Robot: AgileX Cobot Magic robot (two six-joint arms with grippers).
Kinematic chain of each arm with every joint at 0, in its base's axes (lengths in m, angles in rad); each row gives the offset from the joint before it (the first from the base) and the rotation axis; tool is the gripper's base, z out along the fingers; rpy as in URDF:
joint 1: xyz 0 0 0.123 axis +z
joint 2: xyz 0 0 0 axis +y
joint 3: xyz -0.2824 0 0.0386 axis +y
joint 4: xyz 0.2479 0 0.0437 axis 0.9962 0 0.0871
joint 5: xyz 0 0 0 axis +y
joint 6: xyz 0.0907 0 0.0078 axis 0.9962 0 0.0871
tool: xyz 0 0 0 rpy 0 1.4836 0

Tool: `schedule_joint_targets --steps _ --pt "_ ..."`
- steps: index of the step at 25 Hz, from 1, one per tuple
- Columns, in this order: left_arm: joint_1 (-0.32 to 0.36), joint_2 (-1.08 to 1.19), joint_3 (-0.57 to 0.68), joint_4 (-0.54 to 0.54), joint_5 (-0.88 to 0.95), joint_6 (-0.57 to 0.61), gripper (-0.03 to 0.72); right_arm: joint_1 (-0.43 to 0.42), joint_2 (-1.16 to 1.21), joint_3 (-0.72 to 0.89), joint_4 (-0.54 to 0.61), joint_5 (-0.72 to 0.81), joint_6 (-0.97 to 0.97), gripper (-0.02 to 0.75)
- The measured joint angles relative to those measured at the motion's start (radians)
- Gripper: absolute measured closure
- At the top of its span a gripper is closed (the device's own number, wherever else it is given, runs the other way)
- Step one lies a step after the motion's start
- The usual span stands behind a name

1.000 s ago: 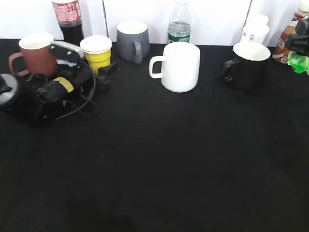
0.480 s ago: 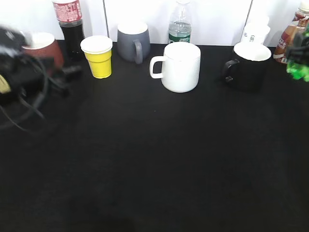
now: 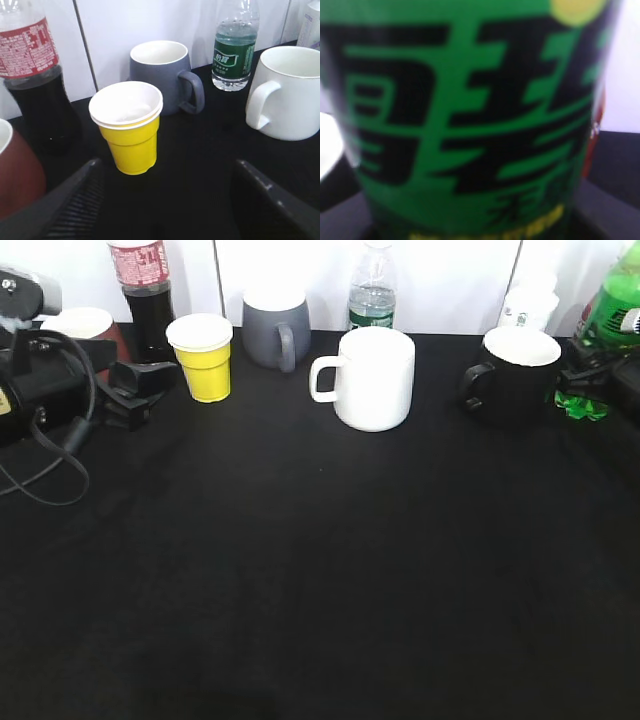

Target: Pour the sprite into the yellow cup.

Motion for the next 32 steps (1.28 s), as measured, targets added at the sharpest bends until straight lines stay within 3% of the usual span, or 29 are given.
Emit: schedule_joint_targets --steps 2,4,10,15,20,22,26,29,32 --pt "0.000 0.000 0.000 0.000 0.000 0.000 0.097 0.000 0.000 -0.001 -0.015 -0.008 0.000 0.159" --pt "0.000 0.000 0.000 0.000 0.000 0.000 0.097 0.000 -0.004 0.009 -0.016 -0.025 0.000 0.124" --pt "0.000 0.000 0.000 0.000 0.000 0.000 0.097 0.000 -0.078 0.157 -0.001 -0.063 -0.007 0.119" --pt "0.000 -0.030 0.000 0.000 0.014 -0.020 0.097 0.000 -0.124 0.327 0.085 -0.092 -0.023 0.121" --pt "0.000 -0.192 0.001 -0.001 0.274 -0.033 0.103 0.000 -0.351 0.502 0.113 -0.058 -0.023 0.142" --pt "0.000 -0.273 0.001 -0.010 0.418 -0.044 0.103 0.000 -0.545 0.491 0.101 0.151 -0.022 0.143" --pt "-0.001 -0.424 0.001 -0.156 0.758 -0.046 0.103 0.059 -0.884 0.343 -0.067 0.949 0.119 0.143" --pt "-0.001 -0.535 0.001 -0.251 1.111 -0.041 0.105 0.165 -0.978 0.220 -0.074 1.530 0.124 0.143" --pt "-0.001 -0.630 -0.033 -0.394 1.461 0.084 0.113 0.241 -1.029 0.142 -0.022 1.900 0.113 0.143"
